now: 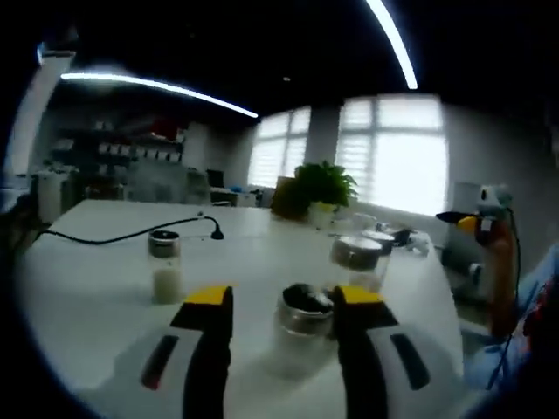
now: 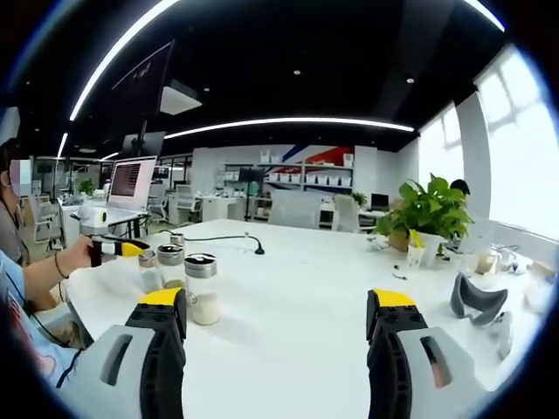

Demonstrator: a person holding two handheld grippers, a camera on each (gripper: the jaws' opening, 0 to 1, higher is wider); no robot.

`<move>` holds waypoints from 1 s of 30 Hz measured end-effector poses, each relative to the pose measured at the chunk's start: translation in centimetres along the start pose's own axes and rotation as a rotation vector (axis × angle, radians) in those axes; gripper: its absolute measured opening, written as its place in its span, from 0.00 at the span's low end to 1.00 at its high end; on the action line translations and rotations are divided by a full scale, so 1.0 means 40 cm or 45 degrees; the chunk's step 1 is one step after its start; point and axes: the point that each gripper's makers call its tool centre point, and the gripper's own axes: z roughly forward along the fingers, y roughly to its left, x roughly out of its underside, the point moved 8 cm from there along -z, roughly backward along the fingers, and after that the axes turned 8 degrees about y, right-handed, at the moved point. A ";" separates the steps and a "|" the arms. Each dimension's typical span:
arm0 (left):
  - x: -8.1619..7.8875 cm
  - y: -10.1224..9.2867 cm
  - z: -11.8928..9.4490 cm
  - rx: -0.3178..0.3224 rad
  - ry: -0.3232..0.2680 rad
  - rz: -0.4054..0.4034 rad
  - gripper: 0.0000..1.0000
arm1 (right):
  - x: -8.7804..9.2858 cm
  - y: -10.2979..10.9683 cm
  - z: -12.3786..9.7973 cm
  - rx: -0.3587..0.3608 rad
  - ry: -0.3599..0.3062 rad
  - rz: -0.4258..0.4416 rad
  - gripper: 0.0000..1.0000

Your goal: Rotate the seasoning bottle until the label or dispensing opening points toward the visible target arrow and the bottle remains upright within the marked orientation range

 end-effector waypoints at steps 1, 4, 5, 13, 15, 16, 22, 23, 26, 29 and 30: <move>0.003 -0.009 0.000 -0.036 -0.001 -0.024 0.48 | 0.000 0.000 0.000 0.001 -0.001 0.000 0.87; 0.007 -0.038 0.001 -0.041 -0.016 -0.059 0.42 | 0.002 0.000 -0.002 0.001 0.002 0.001 0.87; 0.008 -0.040 0.002 -0.084 -0.011 -0.052 0.42 | 0.001 0.000 -0.003 0.002 0.002 0.001 0.87; 0.021 -0.066 0.012 -0.184 -0.043 -0.118 0.44 | 0.001 -0.006 -0.007 0.013 -0.002 0.004 0.87; 0.025 -0.075 0.017 -0.234 -0.050 -0.094 0.44 | -0.001 -0.007 -0.008 0.016 -0.006 0.003 0.87; 0.029 -0.078 0.022 -0.247 -0.040 -0.090 0.44 | -0.001 -0.008 -0.008 0.016 -0.007 0.003 0.87; 0.037 -0.093 0.036 -0.299 -0.036 -0.090 0.40 | 0.000 -0.013 -0.011 0.022 -0.008 0.010 0.87; 0.037 -0.091 0.037 -0.303 -0.038 -0.088 0.40 | 0.000 -0.014 -0.012 0.024 -0.010 0.011 0.87; 0.040 -0.089 0.043 -0.323 -0.029 -0.090 0.39 | 0.000 -0.016 -0.013 0.029 -0.010 0.013 0.87; 0.046 -0.080 0.041 -0.392 0.021 0.000 0.34 | -0.001 -0.017 -0.017 0.027 -0.014 0.007 0.87; 0.046 -0.084 0.042 -0.384 0.008 -0.003 0.34 | -0.002 -0.017 -0.019 0.027 -0.017 0.005 0.86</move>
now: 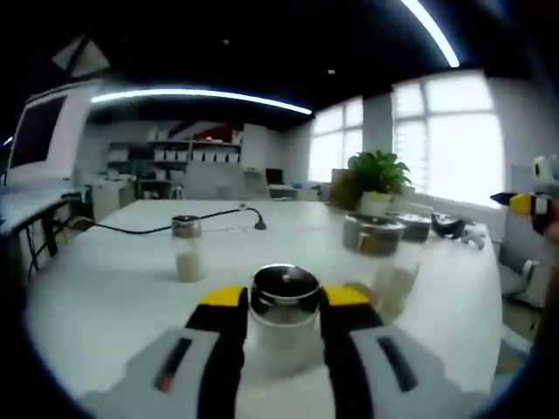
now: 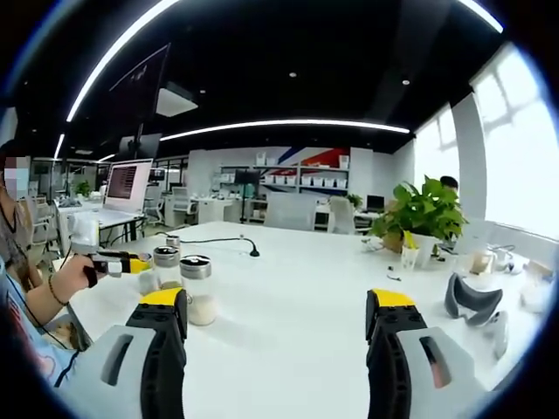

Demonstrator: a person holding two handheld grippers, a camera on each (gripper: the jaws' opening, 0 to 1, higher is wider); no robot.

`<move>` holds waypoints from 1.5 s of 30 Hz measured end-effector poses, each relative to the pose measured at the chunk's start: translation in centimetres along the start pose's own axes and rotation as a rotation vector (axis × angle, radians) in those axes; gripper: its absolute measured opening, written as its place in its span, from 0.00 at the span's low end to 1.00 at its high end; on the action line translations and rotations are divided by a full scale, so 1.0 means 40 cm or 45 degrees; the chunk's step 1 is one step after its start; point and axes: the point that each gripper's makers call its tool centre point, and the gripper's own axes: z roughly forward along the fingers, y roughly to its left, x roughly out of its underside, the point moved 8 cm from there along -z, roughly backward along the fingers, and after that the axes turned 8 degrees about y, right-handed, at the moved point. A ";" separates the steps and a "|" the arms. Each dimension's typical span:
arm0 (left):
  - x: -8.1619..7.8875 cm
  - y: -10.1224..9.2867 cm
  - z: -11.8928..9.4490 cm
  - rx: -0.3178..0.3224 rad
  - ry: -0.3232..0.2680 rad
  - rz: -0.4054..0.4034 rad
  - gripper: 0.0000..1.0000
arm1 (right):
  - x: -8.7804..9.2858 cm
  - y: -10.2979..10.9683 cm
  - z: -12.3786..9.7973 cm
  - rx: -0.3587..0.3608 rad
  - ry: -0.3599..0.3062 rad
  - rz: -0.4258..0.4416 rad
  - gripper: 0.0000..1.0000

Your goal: Rotate the seasoning bottle until the label or dispensing opening points toward the visible target arrow and the bottle remains upright within the marked orientation range

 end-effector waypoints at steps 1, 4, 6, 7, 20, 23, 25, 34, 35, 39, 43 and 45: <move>0.001 0.000 0.000 -0.005 -0.003 -0.003 0.34 | -0.002 -0.001 -0.002 0.004 -0.006 -0.001 0.86; 0.000 0.000 0.001 -0.014 -0.006 0.018 0.33 | -0.001 -0.003 -0.003 0.014 -0.009 0.013 0.86; -0.001 0.000 0.001 -0.011 -0.001 0.045 0.32 | 0.002 -0.004 0.001 0.011 0.001 0.012 0.86; -0.002 0.002 0.002 -0.010 0.002 0.048 0.32 | 0.003 -0.006 0.003 0.009 0.005 0.013 0.86; -0.007 0.022 0.000 0.138 0.047 0.085 0.32 | 0.009 0.001 0.007 0.006 0.012 0.016 0.86; -0.008 0.027 0.001 0.171 0.054 0.101 0.32 | 0.011 0.004 0.009 0.002 0.013 0.016 0.86; -0.009 0.032 0.003 0.203 0.058 0.108 0.32 | 0.011 0.004 0.009 0.001 0.015 0.016 0.86; -0.018 0.050 0.011 0.368 0.100 0.203 0.32 | 0.017 0.011 0.026 -0.012 0.035 0.017 0.86; -0.019 0.053 0.013 0.396 0.108 0.209 0.32 | 0.018 0.011 0.027 -0.015 0.038 0.017 0.86; -0.023 0.068 0.019 0.483 0.123 0.228 0.32 | 0.018 0.017 0.028 -0.031 0.039 0.012 0.86; -0.029 0.077 0.028 0.559 0.138 0.260 0.32 | 0.018 0.013 0.029 -0.025 0.041 0.015 0.86; -0.032 0.084 0.032 0.605 0.149 0.273 0.32 | 0.019 0.012 0.031 -0.027 0.043 0.016 0.86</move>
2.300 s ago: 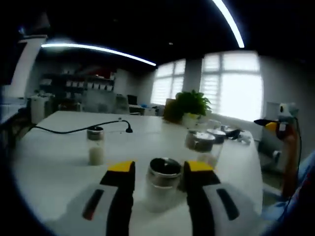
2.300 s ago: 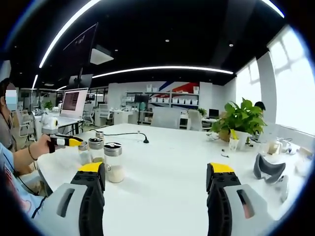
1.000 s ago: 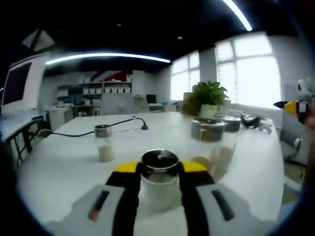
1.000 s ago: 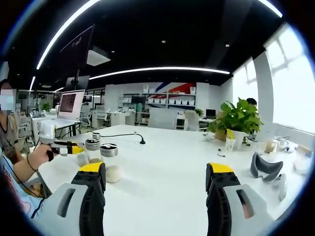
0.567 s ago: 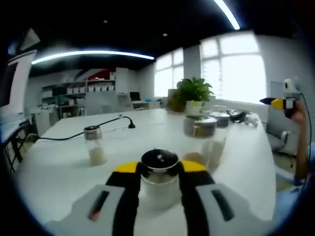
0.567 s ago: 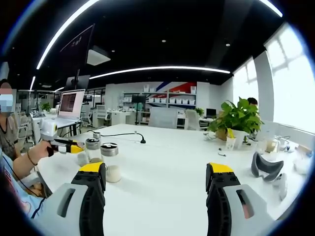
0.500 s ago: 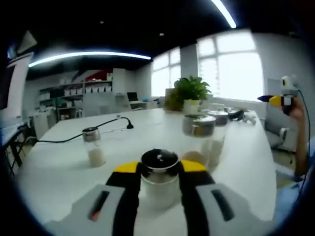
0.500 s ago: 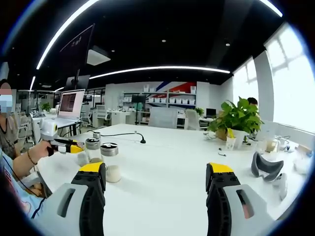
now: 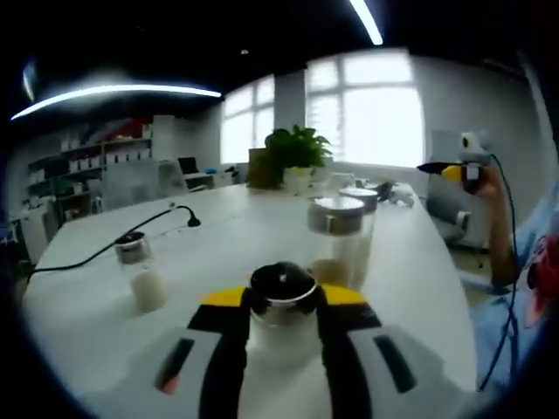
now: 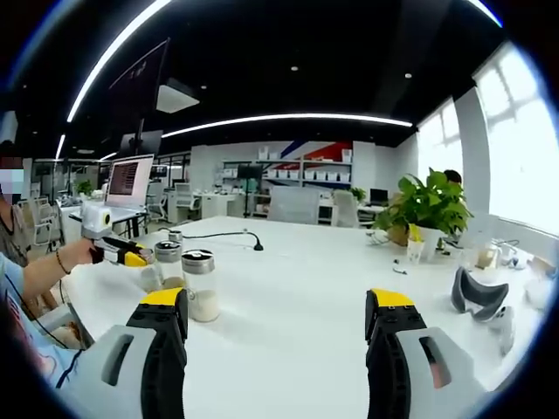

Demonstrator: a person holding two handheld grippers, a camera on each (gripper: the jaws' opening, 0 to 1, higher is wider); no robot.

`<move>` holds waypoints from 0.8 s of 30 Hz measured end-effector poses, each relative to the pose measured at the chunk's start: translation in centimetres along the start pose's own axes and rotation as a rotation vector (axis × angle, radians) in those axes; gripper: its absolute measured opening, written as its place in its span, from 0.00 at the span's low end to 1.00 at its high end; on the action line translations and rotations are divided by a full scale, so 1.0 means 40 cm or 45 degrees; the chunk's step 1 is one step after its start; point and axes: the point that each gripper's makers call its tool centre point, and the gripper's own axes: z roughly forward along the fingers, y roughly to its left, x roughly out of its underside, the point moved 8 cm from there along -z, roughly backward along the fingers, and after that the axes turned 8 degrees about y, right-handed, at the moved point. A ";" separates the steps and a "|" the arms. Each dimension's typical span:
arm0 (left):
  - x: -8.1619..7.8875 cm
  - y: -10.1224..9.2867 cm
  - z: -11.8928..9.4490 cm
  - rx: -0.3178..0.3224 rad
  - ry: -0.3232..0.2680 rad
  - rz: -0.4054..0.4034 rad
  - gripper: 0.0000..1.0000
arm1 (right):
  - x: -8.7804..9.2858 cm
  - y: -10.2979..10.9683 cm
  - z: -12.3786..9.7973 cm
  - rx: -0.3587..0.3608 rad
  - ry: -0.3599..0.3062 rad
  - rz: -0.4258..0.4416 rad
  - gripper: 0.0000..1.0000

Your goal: Rotate the seasoning bottle until the label or dispensing opening points toward the visible target arrow and the bottle remains upright within the marked orientation range

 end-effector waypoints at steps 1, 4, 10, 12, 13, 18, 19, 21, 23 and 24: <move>0.000 0.004 0.000 0.022 0.006 0.015 0.32 | 0.000 0.001 0.001 -0.003 0.002 -0.001 0.86; -0.003 0.016 0.000 0.088 0.018 0.036 0.32 | -0.001 0.002 0.002 -0.007 -0.001 -0.002 0.86; -0.005 0.029 0.001 0.200 0.026 0.072 0.32 | 0.002 0.002 0.005 -0.010 0.012 0.002 0.86; -0.005 0.034 0.002 0.247 0.027 0.072 0.32 | 0.001 0.002 0.004 -0.010 0.010 -0.001 0.86; -0.005 0.037 0.002 0.258 0.028 0.078 0.32 | 0.000 0.003 0.003 -0.010 0.008 -0.002 0.86; -0.007 0.044 0.004 0.346 0.038 0.123 0.32 | 0.000 0.002 0.002 -0.009 0.010 -0.003 0.86; -0.007 0.045 0.004 0.359 0.039 0.134 0.32 | 0.001 0.002 0.002 -0.009 0.011 -0.002 0.86; -0.007 0.047 0.006 0.384 0.039 0.142 0.32 | 0.001 0.002 0.002 -0.010 0.012 -0.002 0.86; -0.007 0.050 0.007 0.403 0.037 0.153 0.32 | 0.001 0.003 0.003 -0.012 0.012 -0.002 0.86; -0.007 0.051 0.008 0.412 0.036 0.154 0.32 | 0.001 0.003 0.003 -0.012 0.012 -0.002 0.86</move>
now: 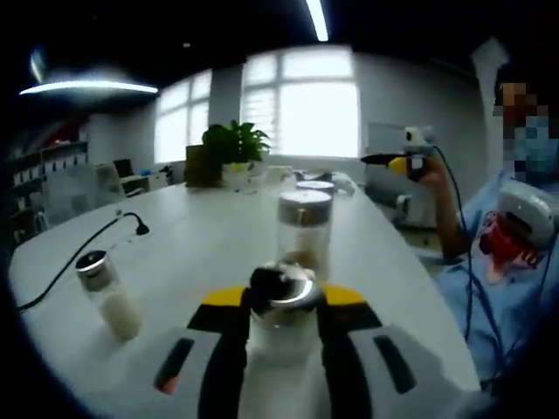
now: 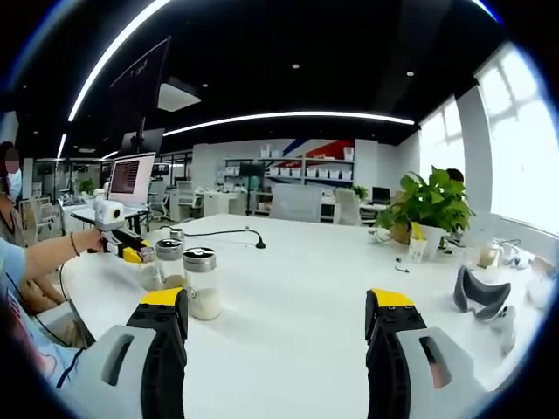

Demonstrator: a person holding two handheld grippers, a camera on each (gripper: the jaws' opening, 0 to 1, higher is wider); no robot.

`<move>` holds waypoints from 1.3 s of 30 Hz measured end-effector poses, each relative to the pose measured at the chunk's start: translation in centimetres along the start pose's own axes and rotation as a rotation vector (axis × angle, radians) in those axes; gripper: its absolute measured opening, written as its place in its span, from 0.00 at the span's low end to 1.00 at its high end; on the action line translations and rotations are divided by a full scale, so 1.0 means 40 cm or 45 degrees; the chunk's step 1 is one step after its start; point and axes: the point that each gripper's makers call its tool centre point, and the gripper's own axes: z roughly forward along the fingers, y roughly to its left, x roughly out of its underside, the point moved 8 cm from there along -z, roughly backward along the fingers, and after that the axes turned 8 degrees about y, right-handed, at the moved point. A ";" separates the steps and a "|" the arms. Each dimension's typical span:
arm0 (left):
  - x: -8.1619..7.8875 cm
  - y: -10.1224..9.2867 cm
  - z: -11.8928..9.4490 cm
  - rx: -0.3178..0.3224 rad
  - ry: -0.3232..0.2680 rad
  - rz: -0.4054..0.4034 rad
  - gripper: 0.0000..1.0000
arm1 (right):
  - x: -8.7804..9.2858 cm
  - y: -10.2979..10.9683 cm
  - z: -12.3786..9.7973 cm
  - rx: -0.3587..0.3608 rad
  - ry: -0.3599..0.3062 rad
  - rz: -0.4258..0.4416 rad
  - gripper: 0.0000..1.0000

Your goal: Rotate the seasoning bottle until the label or dispensing opening points toward the visible target arrow and the bottle remains upright within the marked orientation range

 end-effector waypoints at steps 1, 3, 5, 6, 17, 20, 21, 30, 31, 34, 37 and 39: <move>0.000 0.000 0.001 0.008 -0.002 0.002 0.32 | 0.000 0.000 0.000 0.000 0.001 0.000 0.86; 0.000 0.000 0.002 0.022 -0.003 0.013 0.32 | 0.001 0.001 0.001 0.000 0.003 0.000 0.86; 0.000 0.002 0.004 0.038 -0.006 0.018 0.32 | 0.001 0.001 0.001 0.000 0.003 0.000 0.86; 0.000 0.002 0.004 0.043 -0.008 0.017 0.32 | 0.001 0.001 0.001 -0.001 0.003 0.000 0.86; 0.003 -0.002 0.010 0.042 -0.034 0.022 0.32 | 0.001 -0.002 0.001 -0.002 0.006 0.000 0.86; 0.000 -0.008 0.014 0.004 -0.018 0.059 0.32 | 0.001 -0.001 0.000 0.001 0.006 -0.002 0.86; 0.000 -0.008 0.014 0.004 -0.015 0.058 0.33 | 0.001 -0.002 0.000 0.001 0.006 -0.003 0.86; 0.050 -0.036 0.008 -0.054 0.081 0.106 0.60 | 0.005 -0.001 0.003 -0.016 0.022 -0.010 0.86; 0.052 -0.037 0.002 -0.089 0.068 0.100 0.62 | 0.005 -0.001 0.003 -0.017 0.024 -0.009 0.86; 0.043 -0.038 -0.026 -0.162 -0.033 0.023 0.63 | 0.006 0.000 0.003 -0.016 0.026 -0.009 0.86; 0.035 -0.047 -0.043 -0.227 -0.118 -0.048 0.61 | 0.005 0.001 0.003 -0.021 0.021 -0.008 0.86; 0.034 -0.052 -0.049 -0.391 -0.157 -0.071 0.60 | -0.012 0.009 0.001 -0.085 -0.077 0.048 0.85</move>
